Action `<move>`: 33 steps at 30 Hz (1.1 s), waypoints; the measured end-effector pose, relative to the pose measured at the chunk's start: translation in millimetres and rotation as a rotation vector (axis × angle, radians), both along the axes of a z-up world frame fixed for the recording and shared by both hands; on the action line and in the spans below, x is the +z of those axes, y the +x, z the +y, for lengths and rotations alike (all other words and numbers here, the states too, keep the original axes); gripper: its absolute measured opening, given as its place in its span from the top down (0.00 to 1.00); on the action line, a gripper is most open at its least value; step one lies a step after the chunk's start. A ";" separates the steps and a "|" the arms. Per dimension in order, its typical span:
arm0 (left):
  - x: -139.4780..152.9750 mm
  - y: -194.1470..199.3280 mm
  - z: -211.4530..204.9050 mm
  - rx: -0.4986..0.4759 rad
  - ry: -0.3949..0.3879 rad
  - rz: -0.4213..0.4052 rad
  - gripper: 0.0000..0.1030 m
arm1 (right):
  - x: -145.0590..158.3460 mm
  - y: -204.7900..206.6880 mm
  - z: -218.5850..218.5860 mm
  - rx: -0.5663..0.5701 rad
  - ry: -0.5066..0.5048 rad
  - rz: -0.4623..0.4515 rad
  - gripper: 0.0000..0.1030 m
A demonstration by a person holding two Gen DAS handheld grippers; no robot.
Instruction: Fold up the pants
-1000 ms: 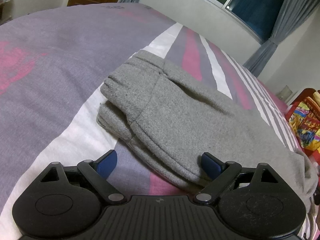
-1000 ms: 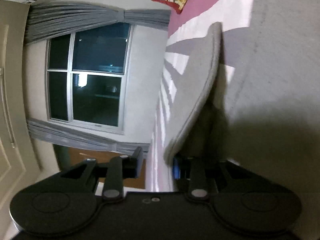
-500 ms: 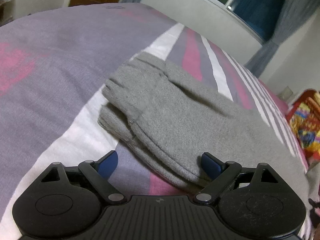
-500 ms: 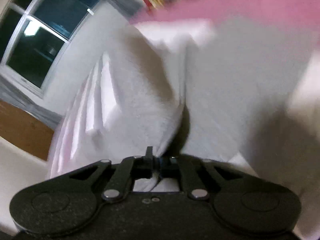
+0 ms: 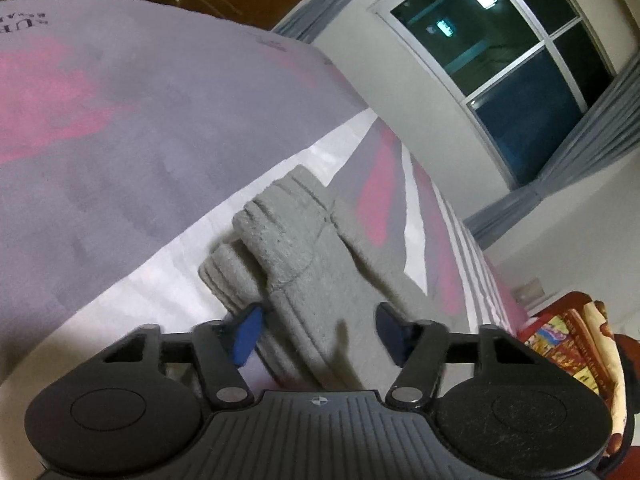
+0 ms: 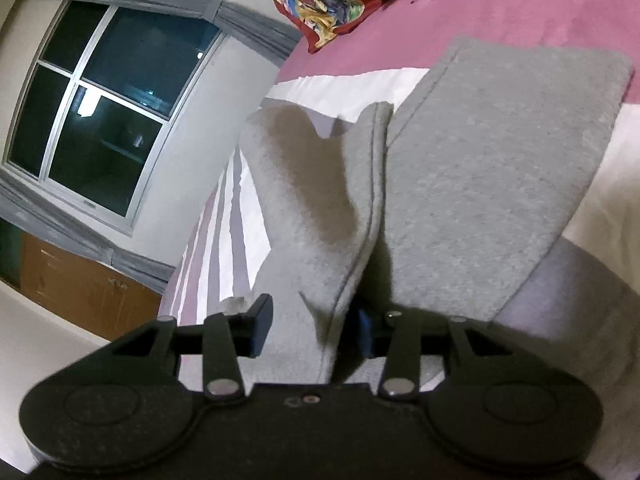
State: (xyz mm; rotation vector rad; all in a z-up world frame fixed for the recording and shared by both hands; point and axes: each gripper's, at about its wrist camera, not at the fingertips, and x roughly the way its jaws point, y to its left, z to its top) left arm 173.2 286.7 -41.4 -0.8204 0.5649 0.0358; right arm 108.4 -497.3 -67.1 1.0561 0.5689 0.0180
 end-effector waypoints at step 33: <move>-25.6 20.5 -3.4 -0.039 0.035 0.125 0.67 | -1.0 -6.2 -67.4 -0.140 0.054 -0.093 0.66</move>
